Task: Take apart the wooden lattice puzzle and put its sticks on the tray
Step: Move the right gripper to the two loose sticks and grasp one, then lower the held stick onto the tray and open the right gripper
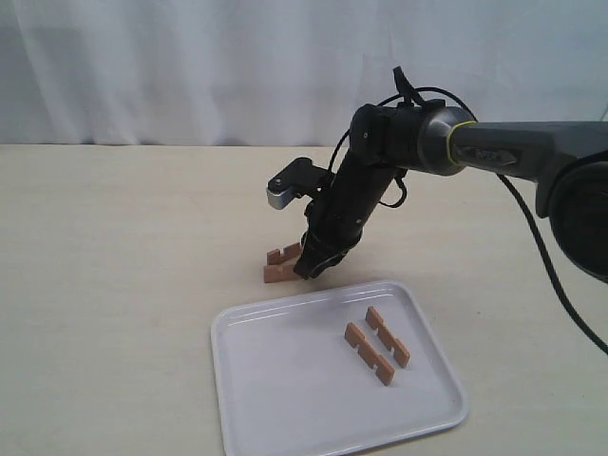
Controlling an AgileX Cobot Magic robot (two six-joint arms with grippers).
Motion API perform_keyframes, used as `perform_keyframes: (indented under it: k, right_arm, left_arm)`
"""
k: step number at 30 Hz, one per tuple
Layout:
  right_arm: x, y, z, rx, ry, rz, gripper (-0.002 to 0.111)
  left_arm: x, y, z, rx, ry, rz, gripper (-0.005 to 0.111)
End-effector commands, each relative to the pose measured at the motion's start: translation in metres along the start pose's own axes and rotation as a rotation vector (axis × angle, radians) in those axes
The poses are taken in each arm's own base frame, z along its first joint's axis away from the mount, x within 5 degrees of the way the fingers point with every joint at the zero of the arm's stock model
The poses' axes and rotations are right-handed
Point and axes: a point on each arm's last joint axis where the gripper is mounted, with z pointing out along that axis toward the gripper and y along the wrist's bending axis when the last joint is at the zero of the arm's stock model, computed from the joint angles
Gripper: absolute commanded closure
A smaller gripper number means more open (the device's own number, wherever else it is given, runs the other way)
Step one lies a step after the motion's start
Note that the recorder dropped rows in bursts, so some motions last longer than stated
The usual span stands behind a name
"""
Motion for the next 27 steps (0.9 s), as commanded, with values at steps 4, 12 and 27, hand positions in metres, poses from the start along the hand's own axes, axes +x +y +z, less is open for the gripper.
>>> perform_keyframes:
  k: [4, 12, 27]
  right_arm:
    - [0.000, -0.001, -0.003, -0.006, -0.001, -0.028, 0.104]
    - [-0.003, 0.005, -0.006, -0.065, -0.027, -0.057, 0.104]
    - [-0.011, 0.019, -0.065, -0.088, -0.081, -0.057, 0.104]
  left_arm:
    - [0.000, 0.000, 0.000, -0.002, -0.006, 0.006, 0.107]
    - [0.000, 0.000, 0.000, -0.002, -0.006, 0.006, 0.107]
    - [0.000, 0.000, 0.000, -0.002, -0.006, 0.006, 0.107]
